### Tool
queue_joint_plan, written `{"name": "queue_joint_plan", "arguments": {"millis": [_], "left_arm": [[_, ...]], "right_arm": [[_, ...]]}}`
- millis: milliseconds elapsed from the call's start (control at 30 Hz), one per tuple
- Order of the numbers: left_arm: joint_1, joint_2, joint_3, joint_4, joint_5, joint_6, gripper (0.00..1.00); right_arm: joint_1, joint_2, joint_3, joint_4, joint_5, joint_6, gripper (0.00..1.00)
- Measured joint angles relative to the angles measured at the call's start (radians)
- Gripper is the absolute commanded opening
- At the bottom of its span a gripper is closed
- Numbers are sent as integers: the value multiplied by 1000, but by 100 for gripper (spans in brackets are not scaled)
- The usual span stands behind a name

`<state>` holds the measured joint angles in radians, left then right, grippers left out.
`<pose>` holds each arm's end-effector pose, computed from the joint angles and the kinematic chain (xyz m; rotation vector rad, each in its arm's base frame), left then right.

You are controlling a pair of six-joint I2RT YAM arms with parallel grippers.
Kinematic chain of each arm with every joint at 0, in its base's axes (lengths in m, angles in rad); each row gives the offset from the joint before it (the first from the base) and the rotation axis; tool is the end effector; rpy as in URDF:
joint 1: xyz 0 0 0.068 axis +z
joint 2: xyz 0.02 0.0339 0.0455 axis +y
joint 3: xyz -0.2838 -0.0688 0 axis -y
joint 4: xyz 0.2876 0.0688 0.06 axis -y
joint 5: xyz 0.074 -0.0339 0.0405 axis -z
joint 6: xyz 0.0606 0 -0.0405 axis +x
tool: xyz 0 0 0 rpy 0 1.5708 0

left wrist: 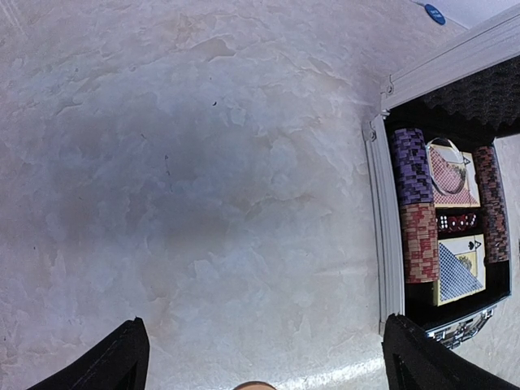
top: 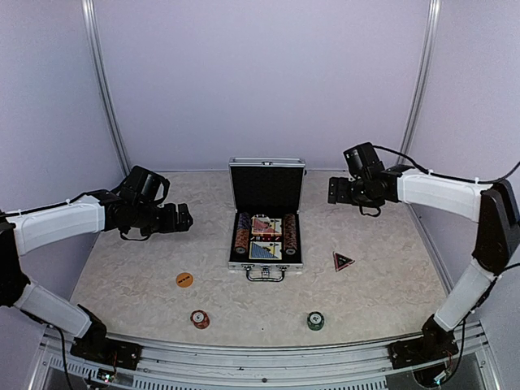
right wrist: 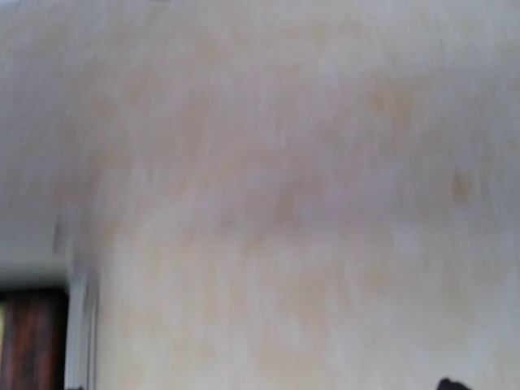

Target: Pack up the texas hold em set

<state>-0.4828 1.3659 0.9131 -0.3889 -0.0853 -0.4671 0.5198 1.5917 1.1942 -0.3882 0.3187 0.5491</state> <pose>0.3006 -0.1517 0.2193 -0.0205 2.4357 -0.3326 0.3630 0.1858 0.2482 0.1874 2.3055 0.1676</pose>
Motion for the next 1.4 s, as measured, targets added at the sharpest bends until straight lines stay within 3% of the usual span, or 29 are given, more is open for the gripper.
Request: {"name": "queue_joint_plan", "arguments": {"millis": [200, 433, 533, 867, 1267, 1400], "left_arm": [[0, 0, 0, 0, -1, 0, 99], [0, 0, 0, 6, -10, 0, 99], [0, 0, 0, 6, -21, 0, 99], [0, 0, 0, -3, -55, 0, 99], [0, 42, 26, -48, -78, 0, 99], [0, 48, 54, -71, -81, 1, 99]], "right_arm": [[-99, 340, 325, 76, -60, -89, 90], [-184, 791, 915, 70, -172, -191, 84], [-211, 918, 1068, 78, -222, -222, 83], [-234, 1126, 1193, 195, -247, -423, 92], [-221, 1180, 1247, 391, -227, -689, 97], [-208, 1180, 1238, 458, -201, -861, 99]]}}
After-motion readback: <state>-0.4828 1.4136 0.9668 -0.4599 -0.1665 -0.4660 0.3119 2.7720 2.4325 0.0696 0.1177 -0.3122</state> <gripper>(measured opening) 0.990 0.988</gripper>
